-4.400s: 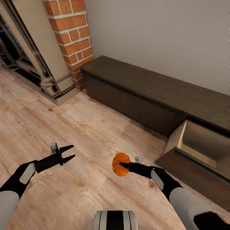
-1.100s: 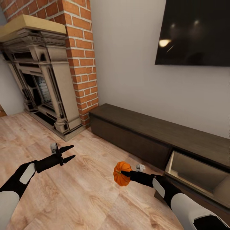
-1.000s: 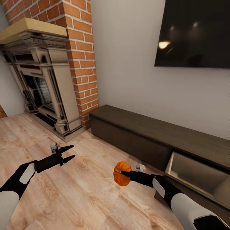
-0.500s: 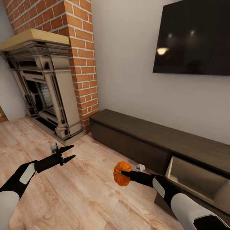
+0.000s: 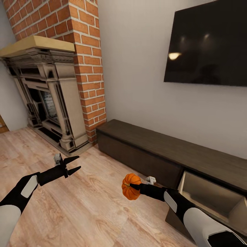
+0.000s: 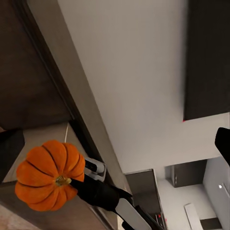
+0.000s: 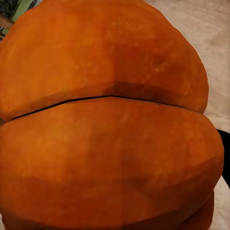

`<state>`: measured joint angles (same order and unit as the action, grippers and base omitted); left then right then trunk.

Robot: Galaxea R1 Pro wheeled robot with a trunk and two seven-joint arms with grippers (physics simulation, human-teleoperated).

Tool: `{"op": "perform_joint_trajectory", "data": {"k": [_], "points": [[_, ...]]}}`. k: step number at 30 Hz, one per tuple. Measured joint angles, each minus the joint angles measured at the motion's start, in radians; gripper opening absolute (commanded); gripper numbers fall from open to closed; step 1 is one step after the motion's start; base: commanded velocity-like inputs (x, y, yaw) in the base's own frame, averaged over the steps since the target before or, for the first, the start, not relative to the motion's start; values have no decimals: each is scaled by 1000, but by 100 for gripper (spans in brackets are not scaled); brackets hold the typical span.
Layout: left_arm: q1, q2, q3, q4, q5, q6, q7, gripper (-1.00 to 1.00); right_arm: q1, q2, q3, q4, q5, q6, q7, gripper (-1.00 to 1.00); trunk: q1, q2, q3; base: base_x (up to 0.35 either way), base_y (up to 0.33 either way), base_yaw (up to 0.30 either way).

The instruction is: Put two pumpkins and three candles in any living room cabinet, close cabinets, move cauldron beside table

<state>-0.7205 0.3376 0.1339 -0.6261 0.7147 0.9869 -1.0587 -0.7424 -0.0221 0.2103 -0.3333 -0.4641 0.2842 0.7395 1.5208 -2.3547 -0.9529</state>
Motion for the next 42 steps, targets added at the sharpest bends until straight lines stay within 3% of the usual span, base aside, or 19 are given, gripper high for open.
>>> {"op": "perform_joint_trajectory", "data": {"k": [42], "points": [[0, 3, 0, 1, 0, 2, 0, 100, 0, 0, 0, 0, 0, 0, 0, -100, -161, 294, 132, 0, 0, 0]]}}
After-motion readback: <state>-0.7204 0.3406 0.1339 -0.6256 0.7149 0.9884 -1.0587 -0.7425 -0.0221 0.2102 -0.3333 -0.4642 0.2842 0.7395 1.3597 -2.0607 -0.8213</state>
